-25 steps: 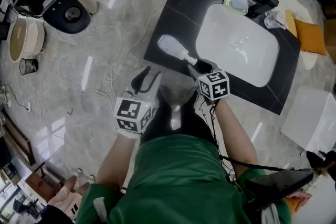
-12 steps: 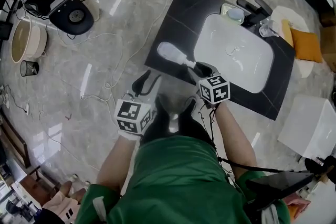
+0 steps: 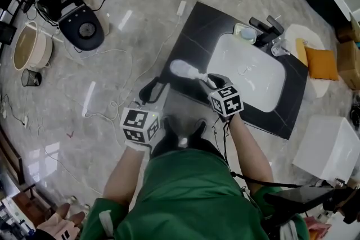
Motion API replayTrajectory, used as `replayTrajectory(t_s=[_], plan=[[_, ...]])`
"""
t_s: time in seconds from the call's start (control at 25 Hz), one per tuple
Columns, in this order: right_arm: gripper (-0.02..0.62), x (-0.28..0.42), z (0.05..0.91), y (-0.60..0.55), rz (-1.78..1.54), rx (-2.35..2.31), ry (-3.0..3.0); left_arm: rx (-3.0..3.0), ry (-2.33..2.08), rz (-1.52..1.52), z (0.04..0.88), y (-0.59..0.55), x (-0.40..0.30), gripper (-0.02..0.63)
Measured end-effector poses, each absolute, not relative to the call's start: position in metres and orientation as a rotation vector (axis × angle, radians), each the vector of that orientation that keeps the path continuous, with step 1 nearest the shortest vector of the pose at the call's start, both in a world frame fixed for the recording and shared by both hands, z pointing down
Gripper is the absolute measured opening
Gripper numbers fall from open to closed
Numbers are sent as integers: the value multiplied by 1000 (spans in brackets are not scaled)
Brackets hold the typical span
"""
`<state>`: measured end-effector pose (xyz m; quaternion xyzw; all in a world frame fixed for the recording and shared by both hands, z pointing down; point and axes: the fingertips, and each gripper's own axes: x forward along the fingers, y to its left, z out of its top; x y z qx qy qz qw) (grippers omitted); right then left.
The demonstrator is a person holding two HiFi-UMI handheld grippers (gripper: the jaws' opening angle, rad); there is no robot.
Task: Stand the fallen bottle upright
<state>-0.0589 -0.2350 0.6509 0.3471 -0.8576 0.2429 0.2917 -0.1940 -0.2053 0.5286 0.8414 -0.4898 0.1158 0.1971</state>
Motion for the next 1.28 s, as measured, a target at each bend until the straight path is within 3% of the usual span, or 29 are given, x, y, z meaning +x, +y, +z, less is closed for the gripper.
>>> replayTrajectory(t_s=[0.76,1.28], plan=[[153,-105,593,-256,271,738,-2125,2363,-1497,185,477,-229,-251,146],[156,-157,575,-263,193,730,-2136,2338,-1521,172,466,-229,-284,143]])
